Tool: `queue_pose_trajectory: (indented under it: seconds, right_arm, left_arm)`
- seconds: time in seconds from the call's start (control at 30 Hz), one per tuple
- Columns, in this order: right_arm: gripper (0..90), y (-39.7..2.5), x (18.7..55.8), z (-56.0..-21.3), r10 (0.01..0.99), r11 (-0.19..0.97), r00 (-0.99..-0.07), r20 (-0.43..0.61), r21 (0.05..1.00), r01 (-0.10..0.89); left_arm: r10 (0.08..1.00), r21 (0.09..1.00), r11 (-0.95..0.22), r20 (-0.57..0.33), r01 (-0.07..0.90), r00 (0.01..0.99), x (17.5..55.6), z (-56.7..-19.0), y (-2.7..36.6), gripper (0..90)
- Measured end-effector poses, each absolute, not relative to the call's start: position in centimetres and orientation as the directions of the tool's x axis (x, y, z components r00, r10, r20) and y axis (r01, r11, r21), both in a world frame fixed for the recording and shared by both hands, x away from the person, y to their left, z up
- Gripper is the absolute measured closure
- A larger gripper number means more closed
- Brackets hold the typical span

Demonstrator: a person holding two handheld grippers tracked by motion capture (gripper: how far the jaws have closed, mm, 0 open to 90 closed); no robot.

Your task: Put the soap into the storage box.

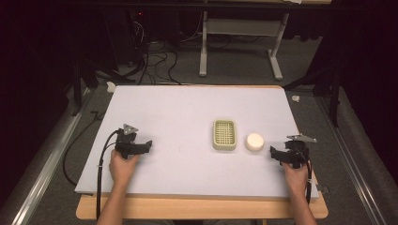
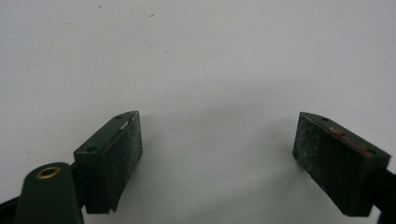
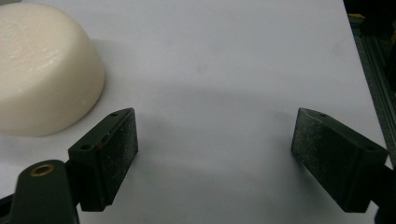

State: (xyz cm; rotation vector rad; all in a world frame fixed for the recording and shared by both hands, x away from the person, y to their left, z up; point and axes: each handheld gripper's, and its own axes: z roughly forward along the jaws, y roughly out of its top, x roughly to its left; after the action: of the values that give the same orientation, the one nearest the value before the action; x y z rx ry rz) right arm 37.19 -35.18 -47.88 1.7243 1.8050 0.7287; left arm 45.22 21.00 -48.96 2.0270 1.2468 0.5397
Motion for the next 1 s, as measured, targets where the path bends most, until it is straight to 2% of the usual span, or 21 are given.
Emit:
queue_pose_trajectory:
  seconds: [1.0]
  right_arm:
    - [15.5,-33.0,34.3,-47.6,0.989,0.074,-0.143,0.032,0.736,0.673]
  left_arm:
    - [0.891,0.735,-0.304,-0.005,0.606,0.453,45.2,-49.0,21.0,16.2]
